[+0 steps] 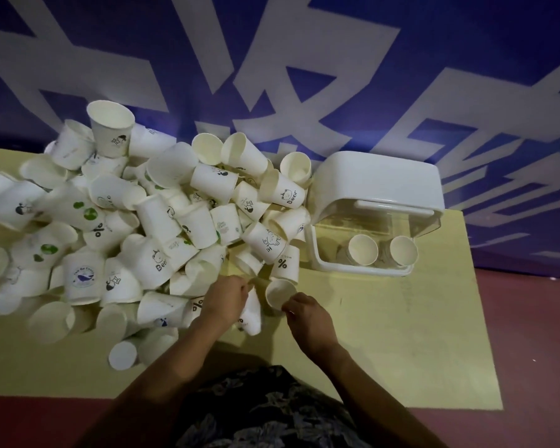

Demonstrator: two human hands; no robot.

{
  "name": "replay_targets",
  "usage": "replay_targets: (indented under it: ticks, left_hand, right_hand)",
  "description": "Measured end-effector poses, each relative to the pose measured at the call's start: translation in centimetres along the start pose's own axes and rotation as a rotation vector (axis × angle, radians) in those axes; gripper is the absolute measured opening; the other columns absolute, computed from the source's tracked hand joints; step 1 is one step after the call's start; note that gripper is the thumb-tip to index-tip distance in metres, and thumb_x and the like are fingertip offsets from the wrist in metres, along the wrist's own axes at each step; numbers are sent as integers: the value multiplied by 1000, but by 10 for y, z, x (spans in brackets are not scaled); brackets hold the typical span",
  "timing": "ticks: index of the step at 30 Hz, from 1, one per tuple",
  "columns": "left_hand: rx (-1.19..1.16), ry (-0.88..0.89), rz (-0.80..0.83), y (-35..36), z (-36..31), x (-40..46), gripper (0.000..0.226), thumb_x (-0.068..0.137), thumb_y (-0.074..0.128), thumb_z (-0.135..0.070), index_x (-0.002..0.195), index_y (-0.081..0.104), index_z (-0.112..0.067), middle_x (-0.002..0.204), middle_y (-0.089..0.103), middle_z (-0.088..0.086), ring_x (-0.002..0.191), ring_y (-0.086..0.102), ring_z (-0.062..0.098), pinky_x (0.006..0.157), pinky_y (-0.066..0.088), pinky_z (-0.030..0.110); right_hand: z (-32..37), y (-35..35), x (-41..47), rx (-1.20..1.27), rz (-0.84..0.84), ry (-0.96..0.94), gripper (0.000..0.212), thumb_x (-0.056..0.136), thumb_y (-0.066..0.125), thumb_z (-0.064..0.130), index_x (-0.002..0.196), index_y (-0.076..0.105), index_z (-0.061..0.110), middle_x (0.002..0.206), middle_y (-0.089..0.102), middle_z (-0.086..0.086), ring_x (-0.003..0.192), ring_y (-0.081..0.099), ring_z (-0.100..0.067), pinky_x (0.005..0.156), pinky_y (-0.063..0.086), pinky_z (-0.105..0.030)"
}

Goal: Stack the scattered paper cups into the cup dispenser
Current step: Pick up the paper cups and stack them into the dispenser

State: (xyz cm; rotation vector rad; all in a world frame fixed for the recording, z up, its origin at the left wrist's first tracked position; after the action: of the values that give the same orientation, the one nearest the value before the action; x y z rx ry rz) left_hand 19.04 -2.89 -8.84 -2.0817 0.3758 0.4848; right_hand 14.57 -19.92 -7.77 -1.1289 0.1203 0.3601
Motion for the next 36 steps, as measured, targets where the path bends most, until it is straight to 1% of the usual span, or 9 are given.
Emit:
replay_targets:
  ticks: [6, 11, 16, 19, 22, 25, 30, 32, 36]
  left_hand:
    - [13, 60, 125, 16, -4, -1, 19, 91, 58, -18, 81, 73, -11, 81, 71, 5, 76, 65, 20, 73, 54, 33]
    - [-32, 69, 135, 27, -7, -6, 19, 91, 62, -24, 80, 73, -12, 80, 69, 2, 74, 63, 18, 67, 49, 28]
    - [21, 88, 229, 39, -13, -14, 18, 85, 69, -38, 84, 75, -21, 84, 70, -5, 82, 65, 16, 79, 51, 36]
    - [18, 128, 274, 44, -20, -18, 24, 79, 72, -51, 81, 75, -27, 82, 70, -10, 78, 62, 10, 71, 44, 29]
    - [64, 187, 307, 53, -28, -21, 13, 85, 71, -34, 87, 77, -23, 88, 72, -8, 79, 62, 8, 59, 35, 17]
    - [119, 205, 306, 55, -31, -23, 17, 89, 65, -27, 79, 74, -15, 80, 70, 0, 74, 62, 16, 60, 38, 21]
    - [144, 330, 46, 15, -59, -29, 33, 97, 50, -32, 67, 53, -17, 68, 60, -3, 60, 54, 15, 55, 41, 31]
    - [165, 406, -89, -8, -76, -35, 29, 97, 50, -30, 69, 50, -23, 67, 59, -3, 58, 52, 15, 53, 42, 30]
    - [144, 425, -138, -33, -100, -39, 11, 83, 61, -22, 74, 56, -18, 72, 59, -3, 71, 55, 18, 57, 48, 33]
  right_hand:
    - [-6, -6, -7, 29, -1, 53, 15, 90, 54, 20, 93, 69, 20, 100, 62, 0, 89, 59, -26, 65, 51, -38]
    - [-13, -9, -16, 24, 4, 66, 19, 94, 51, 22, 95, 70, 18, 101, 62, -1, 89, 58, -25, 66, 49, -38]
    - [-22, -18, -27, 67, -56, 78, 16, 93, 55, 18, 94, 71, 16, 101, 65, -2, 86, 60, -26, 64, 48, -36]
    - [-25, -20, -32, 82, -58, 87, 16, 92, 55, 18, 92, 70, 16, 98, 65, -2, 85, 61, -26, 64, 48, -35]
    - [-31, -20, -35, 111, -64, 109, 14, 91, 56, 17, 93, 70, 16, 97, 65, -2, 86, 60, -26, 65, 46, -34]
    - [-32, -22, -39, 123, -75, 110, 13, 90, 58, 17, 92, 70, 16, 96, 65, -2, 85, 60, -26, 64, 44, -33]
    - [-35, -33, -46, 155, -153, 136, 12, 90, 59, 18, 90, 70, 15, 94, 66, -2, 83, 61, -25, 64, 49, -35]
    - [-37, -43, -50, 171, -211, 162, 10, 89, 60, 19, 89, 70, 15, 94, 66, -1, 82, 60, -23, 63, 49, -34]
    - [-43, -70, -57, 192, -327, 204, 4, 86, 63, 17, 88, 67, 18, 91, 64, 5, 79, 59, -19, 61, 48, -32]
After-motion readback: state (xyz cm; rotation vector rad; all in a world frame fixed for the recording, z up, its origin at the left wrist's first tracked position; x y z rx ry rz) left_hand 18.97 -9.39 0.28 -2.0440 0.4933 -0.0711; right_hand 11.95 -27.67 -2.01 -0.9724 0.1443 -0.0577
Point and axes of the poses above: each hand's wrist, its own x-axis towards the middle knuckle, its own y-axis out of the palm, z = x × y, the point moved 9 cm from there along x, towards the middle knuckle
